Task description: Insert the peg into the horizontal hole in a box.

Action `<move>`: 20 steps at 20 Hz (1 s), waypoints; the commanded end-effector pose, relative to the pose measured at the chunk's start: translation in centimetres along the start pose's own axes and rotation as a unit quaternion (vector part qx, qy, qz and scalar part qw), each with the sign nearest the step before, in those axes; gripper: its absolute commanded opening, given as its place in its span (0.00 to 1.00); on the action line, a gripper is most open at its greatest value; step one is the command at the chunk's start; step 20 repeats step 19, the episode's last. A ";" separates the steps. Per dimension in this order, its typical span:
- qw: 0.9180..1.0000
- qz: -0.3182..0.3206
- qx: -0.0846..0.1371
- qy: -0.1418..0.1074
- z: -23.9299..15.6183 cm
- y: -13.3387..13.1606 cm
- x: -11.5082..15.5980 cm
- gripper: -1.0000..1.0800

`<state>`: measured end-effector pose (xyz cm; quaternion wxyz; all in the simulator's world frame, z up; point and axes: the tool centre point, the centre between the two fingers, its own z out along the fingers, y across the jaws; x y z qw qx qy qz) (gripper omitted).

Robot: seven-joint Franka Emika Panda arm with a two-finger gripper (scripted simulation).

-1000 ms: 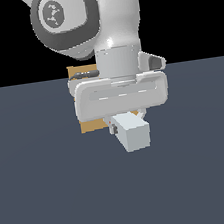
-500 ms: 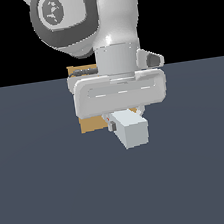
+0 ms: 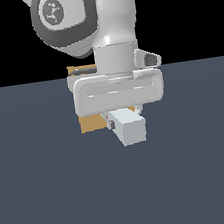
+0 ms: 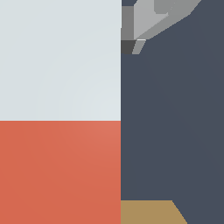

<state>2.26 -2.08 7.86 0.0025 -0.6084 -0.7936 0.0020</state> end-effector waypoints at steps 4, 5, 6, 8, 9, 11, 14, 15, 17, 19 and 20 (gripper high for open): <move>1.000 -0.001 -0.003 -0.001 -0.3 0.1 2.9 0.00; 1.000 -0.001 -0.003 -0.001 -0.3 0.1 3.7 0.00; 1.000 -0.001 -0.003 -0.001 -0.4 0.1 4.6 0.00; 1.000 -0.001 -0.004 -0.001 -0.4 0.1 6.5 0.00; 1.000 -0.001 -0.004 -0.001 -0.4 0.1 7.4 0.00; 1.000 -0.001 -0.004 -0.001 -0.5 0.1 8.8 0.00; 1.000 -0.001 -0.004 -0.001 -0.5 0.2 10.4 0.00; 1.000 -0.001 -0.005 -0.001 -0.5 0.2 10.8 0.00; 1.000 -0.001 -0.005 -0.001 -0.5 0.2 11.2 0.00; 1.000 -0.001 -0.005 -0.001 -0.5 0.2 11.4 0.00; 1.000 -0.001 -0.005 -0.001 -0.5 0.2 11.4 0.00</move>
